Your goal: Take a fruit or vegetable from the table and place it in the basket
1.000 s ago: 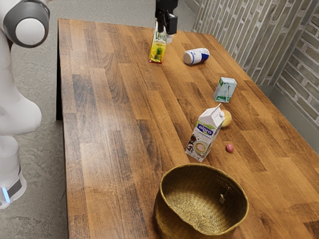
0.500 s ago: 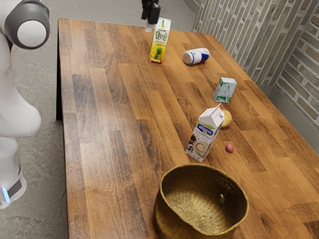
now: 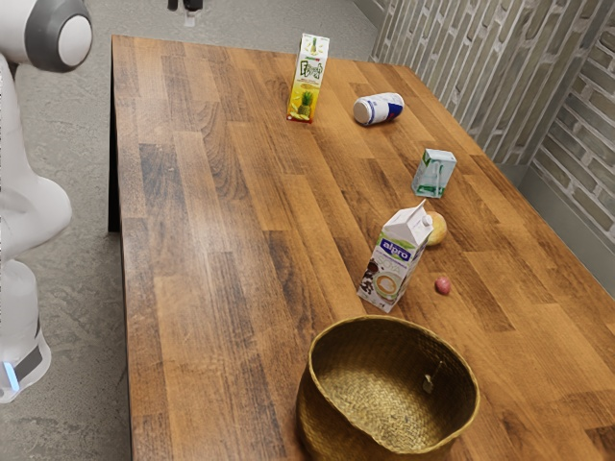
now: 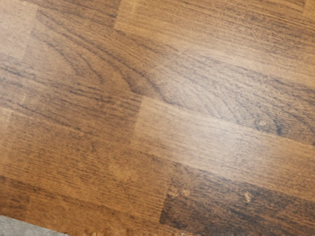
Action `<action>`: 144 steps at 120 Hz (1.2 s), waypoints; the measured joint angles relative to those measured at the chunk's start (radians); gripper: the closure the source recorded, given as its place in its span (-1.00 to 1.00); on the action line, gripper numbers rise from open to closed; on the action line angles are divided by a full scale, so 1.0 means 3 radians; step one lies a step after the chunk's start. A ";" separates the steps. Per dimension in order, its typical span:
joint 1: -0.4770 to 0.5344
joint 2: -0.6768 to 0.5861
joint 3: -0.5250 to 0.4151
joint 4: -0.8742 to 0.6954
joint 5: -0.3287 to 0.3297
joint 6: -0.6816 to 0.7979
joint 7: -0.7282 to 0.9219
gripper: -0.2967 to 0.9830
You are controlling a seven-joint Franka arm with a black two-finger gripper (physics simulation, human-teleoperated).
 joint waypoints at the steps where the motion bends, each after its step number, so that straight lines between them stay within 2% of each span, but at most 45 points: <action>1: 0.0025 0.0001 -0.0005 0.0000 -0.0006 0.0007 0.0008 -0.51; 8: 0.0223 0.0010 -0.0103 0.0000 -0.0037 0.0042 0.0064 -0.51; 17: 0.0648 0.0012 -0.0535 0.0002 -0.0049 0.0077 0.0122 -0.51; 23: 0.0781 0.0028 -0.0746 0.0002 -0.0053 0.0095 0.0156 -0.51; 31: 0.0798 0.0067 -0.0891 0.0008 -0.0057 0.0107 0.0197 -0.51; 46: 0.0615 0.0082 -0.1052 0.0013 -0.0062 0.0120 0.0261 -0.51; 73: 0.1950 0.0075 -0.3265 0.0006 -0.0057 0.0141 0.0350 -0.51; 79: 0.2173 0.0074 -0.3700 0.0005 -0.0046 0.0145 0.0367 -0.51; 84: 0.2214 0.0079 -0.3917 0.0008 -0.0034 0.0158 0.0381 -0.51; 103: 0.1800 0.0176 -0.4141 0.0032 -0.0031 0.0434 0.0421 -0.51; 118: 0.1456 0.0271 -0.4163 0.0080 -0.0037 0.0603 0.0452 -0.51; 133: 0.1879 0.0568 -0.4191 0.0170 -0.0084 0.0870 0.0474 -0.51; 144: 0.1977 0.0604 -0.4251 0.0214 -0.0101 0.0992 0.0488 -0.51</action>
